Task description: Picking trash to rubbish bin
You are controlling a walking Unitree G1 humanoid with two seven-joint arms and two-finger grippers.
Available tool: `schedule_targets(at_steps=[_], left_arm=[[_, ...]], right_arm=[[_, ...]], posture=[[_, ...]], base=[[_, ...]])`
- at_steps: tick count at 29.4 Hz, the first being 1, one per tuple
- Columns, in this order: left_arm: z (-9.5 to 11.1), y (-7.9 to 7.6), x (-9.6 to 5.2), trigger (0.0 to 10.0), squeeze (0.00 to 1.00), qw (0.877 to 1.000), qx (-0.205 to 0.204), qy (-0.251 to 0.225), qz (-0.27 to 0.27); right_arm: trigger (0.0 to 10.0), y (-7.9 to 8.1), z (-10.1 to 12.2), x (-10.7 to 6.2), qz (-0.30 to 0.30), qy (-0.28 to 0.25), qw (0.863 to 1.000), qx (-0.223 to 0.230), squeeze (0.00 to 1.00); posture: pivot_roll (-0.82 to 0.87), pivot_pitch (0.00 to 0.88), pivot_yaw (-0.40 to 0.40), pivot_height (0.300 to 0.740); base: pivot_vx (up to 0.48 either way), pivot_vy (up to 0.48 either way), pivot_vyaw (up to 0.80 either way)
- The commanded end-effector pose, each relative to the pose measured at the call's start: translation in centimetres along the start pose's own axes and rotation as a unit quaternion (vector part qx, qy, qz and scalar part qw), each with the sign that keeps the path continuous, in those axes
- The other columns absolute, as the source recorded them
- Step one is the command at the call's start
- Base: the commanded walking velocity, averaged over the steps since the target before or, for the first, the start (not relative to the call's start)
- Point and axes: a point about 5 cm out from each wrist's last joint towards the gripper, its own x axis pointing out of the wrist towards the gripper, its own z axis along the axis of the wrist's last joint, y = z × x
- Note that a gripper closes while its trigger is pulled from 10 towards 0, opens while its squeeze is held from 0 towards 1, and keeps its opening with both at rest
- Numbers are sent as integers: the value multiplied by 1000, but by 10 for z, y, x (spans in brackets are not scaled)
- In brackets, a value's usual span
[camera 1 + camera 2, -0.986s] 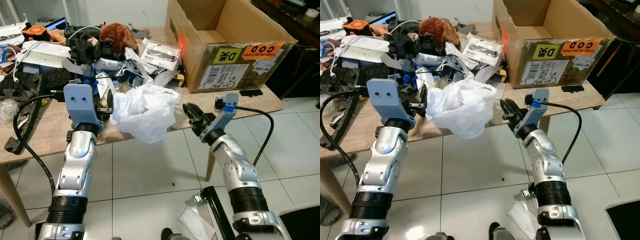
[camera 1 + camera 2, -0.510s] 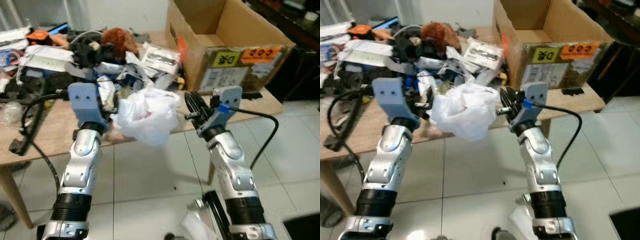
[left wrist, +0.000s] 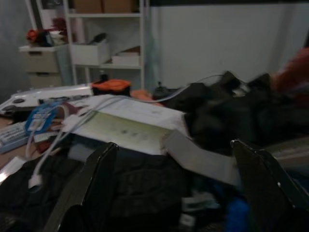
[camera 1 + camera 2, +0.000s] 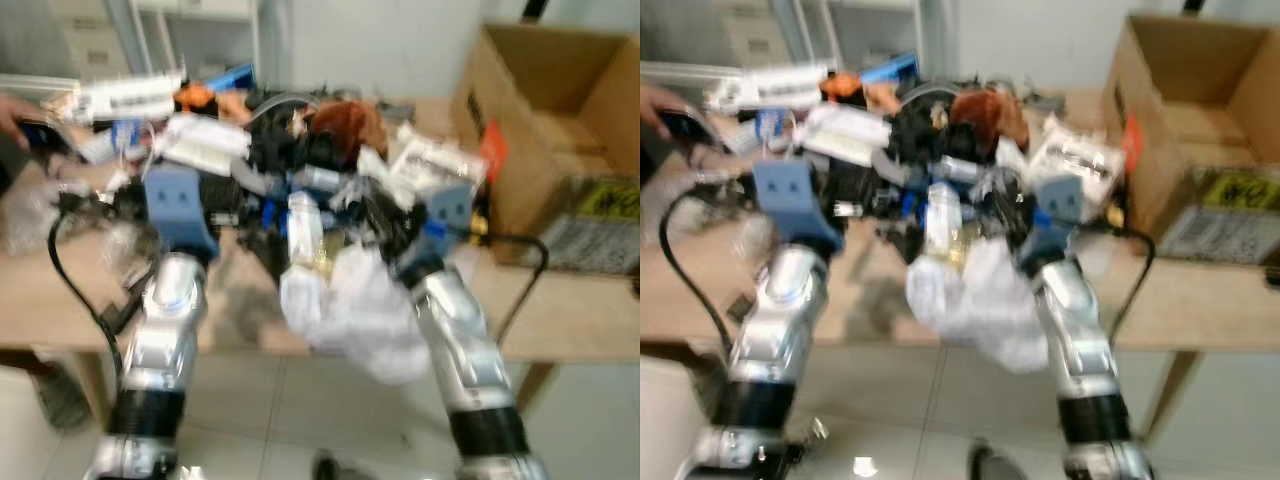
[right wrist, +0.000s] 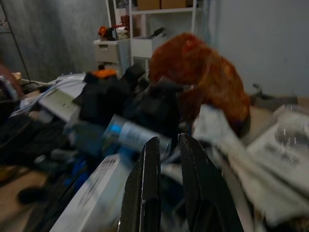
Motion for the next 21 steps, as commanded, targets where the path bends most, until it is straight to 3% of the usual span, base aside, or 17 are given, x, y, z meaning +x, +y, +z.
schedule_targets(at_steps=[1,21], left_arm=[[-5,4,-5,10000,0,1000,-2,4,9],[-5,2,-6,10000,0,1000,-9,0,-20]], right_arm=[[10000,4,-1,-3,4,-2,1000,4,0],[10000,-5,-6,-5,-27,19,999,23,0]], posture=[[26,164,-25,740],[23,178,-23,740]], base=[[0,0,0],[0,0,0]])
